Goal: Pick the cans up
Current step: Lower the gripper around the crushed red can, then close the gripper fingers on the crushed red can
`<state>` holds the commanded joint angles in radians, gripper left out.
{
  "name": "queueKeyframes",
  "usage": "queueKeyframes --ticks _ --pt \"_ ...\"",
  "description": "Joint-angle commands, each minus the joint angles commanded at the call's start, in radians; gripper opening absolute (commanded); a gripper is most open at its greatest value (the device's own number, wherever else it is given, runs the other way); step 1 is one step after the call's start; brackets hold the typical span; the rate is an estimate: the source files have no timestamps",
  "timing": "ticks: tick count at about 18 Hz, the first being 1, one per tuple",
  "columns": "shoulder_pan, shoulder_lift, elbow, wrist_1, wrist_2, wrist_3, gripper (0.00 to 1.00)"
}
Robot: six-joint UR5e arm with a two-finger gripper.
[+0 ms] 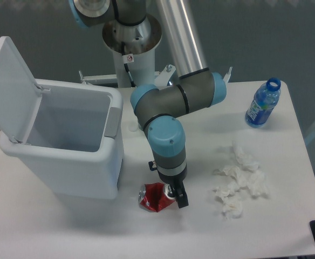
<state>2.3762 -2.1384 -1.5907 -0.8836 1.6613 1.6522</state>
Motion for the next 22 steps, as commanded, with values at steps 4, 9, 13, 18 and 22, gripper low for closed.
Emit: queueKeyframes --ticks 4,9,13,18,22 --pt "-0.006 -0.006 -0.003 -0.002 0.003 -0.002 1.00" --pt "-0.017 -0.008 -0.011 -0.002 0.006 -0.003 1.00" --pt "-0.017 -0.009 -0.009 -0.003 0.008 -0.003 0.98" --pt "-0.017 -0.009 -0.008 -0.003 0.008 -0.003 0.89" --pt "-0.015 -0.008 -0.008 -0.005 0.008 -0.003 0.78"
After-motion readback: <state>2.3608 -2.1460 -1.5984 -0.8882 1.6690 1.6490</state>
